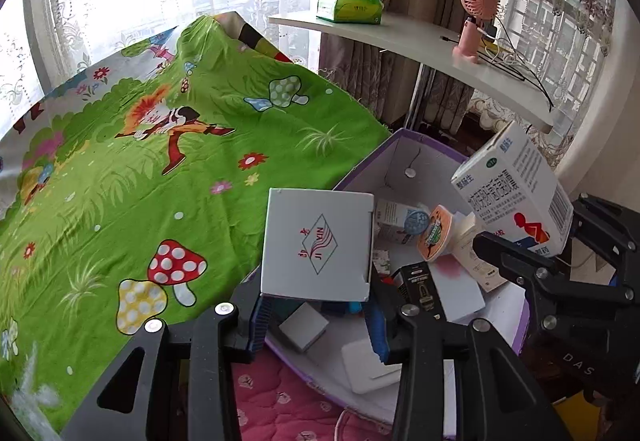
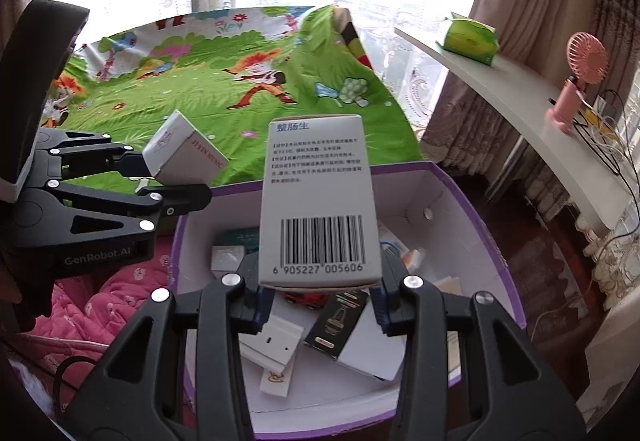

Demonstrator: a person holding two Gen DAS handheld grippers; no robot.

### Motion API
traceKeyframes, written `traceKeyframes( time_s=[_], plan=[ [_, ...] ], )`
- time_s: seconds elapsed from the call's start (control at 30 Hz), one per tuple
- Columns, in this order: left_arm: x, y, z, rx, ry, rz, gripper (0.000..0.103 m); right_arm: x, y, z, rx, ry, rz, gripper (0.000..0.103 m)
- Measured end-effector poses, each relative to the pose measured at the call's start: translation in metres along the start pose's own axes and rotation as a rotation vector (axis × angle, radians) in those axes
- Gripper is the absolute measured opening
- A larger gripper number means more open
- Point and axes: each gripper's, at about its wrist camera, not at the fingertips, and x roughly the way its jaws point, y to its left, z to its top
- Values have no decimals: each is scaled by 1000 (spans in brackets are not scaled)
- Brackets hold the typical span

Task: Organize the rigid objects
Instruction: 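Carry the barcode box and small white box over to the storage box, then open both tools to drop the two white boxes inside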

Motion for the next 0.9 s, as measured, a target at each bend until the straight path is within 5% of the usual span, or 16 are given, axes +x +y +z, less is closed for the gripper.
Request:
traceKeyframes(
  time_s=[0.13, 0.27, 0.7, 0.77, 0.83, 0.9],
  plan=[
    [10, -21, -7, -15, -35, -19, 41, 0, -37, -11, 91, 26, -54, 44],
    [24, -31, -21, 12, 15, -27, 41, 4, -53, -17, 125, 38, -91, 44],
    [23, -32, -23, 27, 0, -31, 43, 22, -50, -22, 141, 75, -63, 44],
    [19, -31, -20, 19, -7, -37, 53, 22, -50, -22, 139, 78, -66, 48],
    [13, -33, -18, 18, -26, -28, 85, 22, -50, -21, 142, 79, -76, 65],
    [2, -35, -17, 38, -88, -15, 87, 21, -51, -22, 150, 76, -93, 78]
  ],
)
